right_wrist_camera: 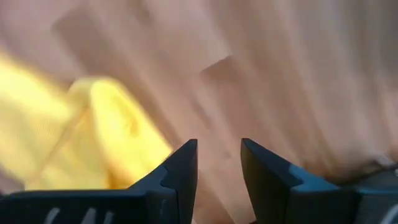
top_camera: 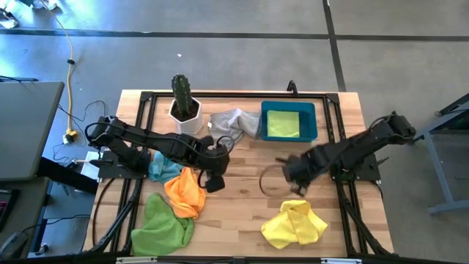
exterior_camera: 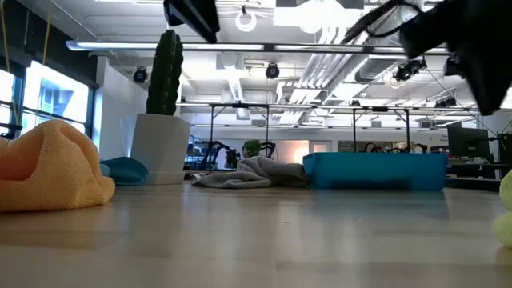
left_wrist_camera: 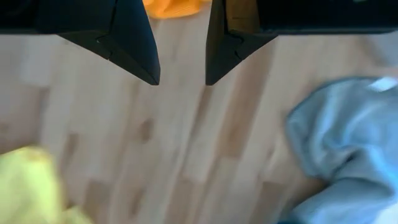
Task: Fold microfiber towels
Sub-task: Fold the yellow microfiber cloth
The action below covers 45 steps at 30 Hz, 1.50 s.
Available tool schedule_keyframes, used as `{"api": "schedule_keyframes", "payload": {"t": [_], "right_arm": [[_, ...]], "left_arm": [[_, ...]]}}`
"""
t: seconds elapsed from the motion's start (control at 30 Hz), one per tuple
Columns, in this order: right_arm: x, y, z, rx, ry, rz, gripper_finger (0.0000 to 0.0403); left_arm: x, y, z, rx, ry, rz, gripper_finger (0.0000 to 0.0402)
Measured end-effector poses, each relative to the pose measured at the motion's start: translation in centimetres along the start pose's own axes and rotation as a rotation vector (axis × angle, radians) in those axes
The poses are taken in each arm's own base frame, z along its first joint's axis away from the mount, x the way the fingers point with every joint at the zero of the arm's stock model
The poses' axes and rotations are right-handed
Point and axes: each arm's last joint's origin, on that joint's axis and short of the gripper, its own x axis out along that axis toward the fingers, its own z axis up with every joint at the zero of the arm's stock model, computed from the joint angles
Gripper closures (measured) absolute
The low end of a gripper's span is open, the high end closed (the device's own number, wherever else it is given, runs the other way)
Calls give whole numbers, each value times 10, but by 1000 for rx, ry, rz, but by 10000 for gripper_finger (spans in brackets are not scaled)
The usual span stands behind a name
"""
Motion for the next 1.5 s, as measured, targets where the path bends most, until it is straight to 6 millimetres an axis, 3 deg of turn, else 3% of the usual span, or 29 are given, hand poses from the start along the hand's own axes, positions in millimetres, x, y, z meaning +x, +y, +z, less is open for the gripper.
{"api": "schedule_keyframes", "payload": {"t": [0.2, 0.5, 0.67, 0.9, 1.5], "right_arm": [[7, 35, -31, -274, -67, 97, 290], [34, 53, -55, -421, -193, 179, 290], [48, 53, -62, -456, -216, 199, 290], [65, 41, -65, -464, -251, 98, 291], [64, 40, -64, -592, -292, 43, 306]], "left_arm": [[-5, -22, 2, -32, -107, -76, 282], [-15, -51, -6, 7, -210, -133, 282], [-18, -59, -11, 25, -219, -138, 282], [-20, -66, -16, 42, -240, -116, 282], [-20, -66, -14, 39, -251, -113, 282]]}}
